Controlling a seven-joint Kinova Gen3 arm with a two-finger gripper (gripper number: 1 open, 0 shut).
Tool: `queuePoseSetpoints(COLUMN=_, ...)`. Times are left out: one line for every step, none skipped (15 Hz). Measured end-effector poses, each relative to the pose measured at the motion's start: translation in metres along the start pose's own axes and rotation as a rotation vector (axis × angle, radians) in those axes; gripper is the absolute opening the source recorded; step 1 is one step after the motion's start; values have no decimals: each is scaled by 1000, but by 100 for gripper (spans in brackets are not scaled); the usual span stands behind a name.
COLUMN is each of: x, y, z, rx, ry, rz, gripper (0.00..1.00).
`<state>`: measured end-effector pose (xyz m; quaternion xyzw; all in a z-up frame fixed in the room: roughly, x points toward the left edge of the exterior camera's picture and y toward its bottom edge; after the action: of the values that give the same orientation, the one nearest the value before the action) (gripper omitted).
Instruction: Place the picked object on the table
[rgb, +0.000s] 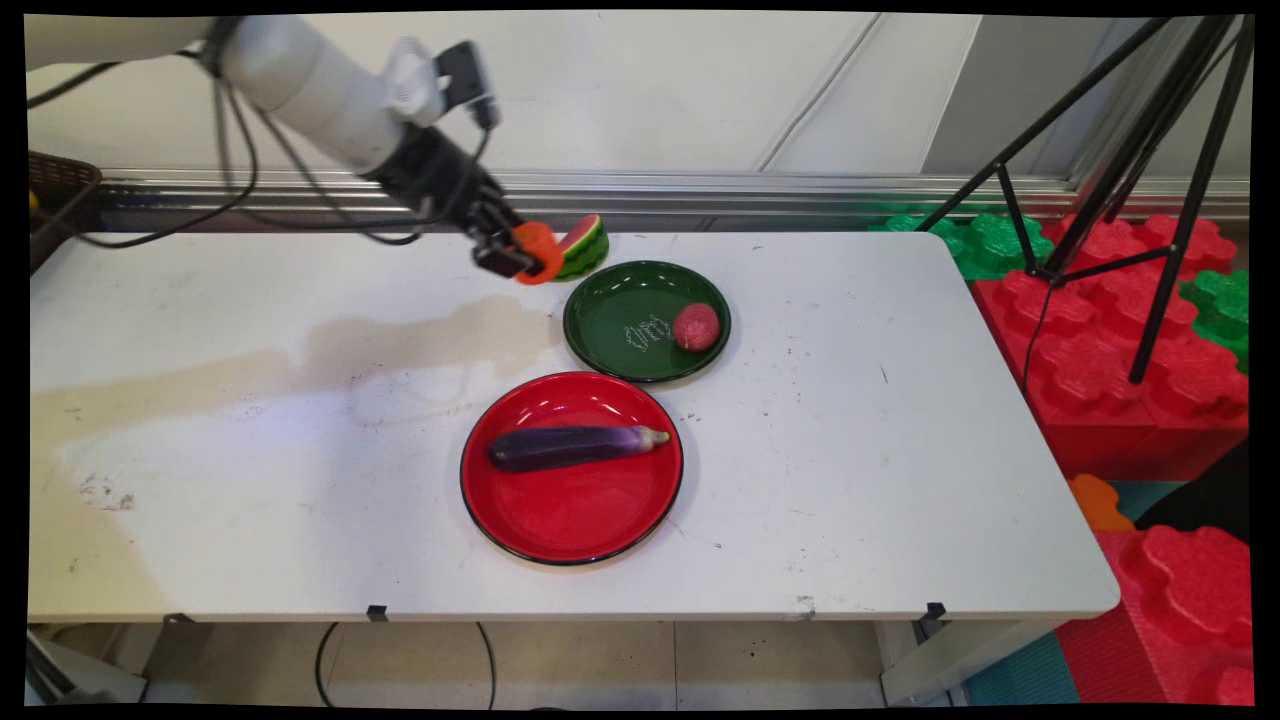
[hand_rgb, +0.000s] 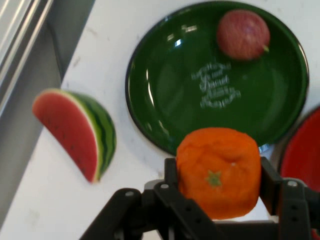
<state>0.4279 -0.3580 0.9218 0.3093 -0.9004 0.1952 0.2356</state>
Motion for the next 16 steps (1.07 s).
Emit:
queuePoseSetpoints(x=-8, y=2, z=-7, rx=-2, ry=-8, rz=-2, gripper=0)
queuePoseSetpoints(x=-18, y=5, z=-14, rx=-2, ry=-17, rz=-4, gripper=0)
queuePoseSetpoints(x=-27, y=7, z=-21, rx=-2, ry=-27, rz=-8, gripper=0)
queuePoseSetpoints(x=-35, y=9, z=-26, rx=-2, ry=-36, rz=-11, gripper=0)
queuePoseSetpoints(x=-39, y=9, z=-28, rx=0, ry=-41, rz=-13, gripper=0)
queuePoseSetpoints(x=-45, y=10, z=-32, rx=2, ry=-49, rz=-17, gripper=0)
queuePoseSetpoints(x=-51, y=11, z=-34, rx=5, ry=-59, rz=-22, gripper=0)
queuePoseSetpoints(x=-56, y=11, z=-36, rx=9, ry=-69, rz=-25, gripper=0)
queuePoseSetpoints(x=-59, y=11, z=-36, rx=12, ry=-79, rz=-27, gripper=0)
queuePoseSetpoints(x=-63, y=11, z=-35, rx=15, ry=-92, rz=-26, gripper=0)
queuePoseSetpoints(x=-66, y=11, z=-32, rx=17, ry=-105, rz=-20, gripper=0)
queuePoseSetpoints(x=-68, y=11, z=-29, rx=17, ry=-118, rz=-12, gripper=0)
queuePoseSetpoints(x=-70, y=11, z=-26, rx=17, ry=-126, rz=-6, gripper=0)
queuePoseSetpoints(x=-72, y=11, z=-22, rx=14, ry=-139, rz=3, gripper=0)
queuePoseSetpoints(x=-74, y=11, z=-19, rx=12, ry=-148, rz=10, gripper=0)
queuePoseSetpoints(x=-76, y=12, z=-13, rx=7, ry=-160, rz=20, gripper=0)
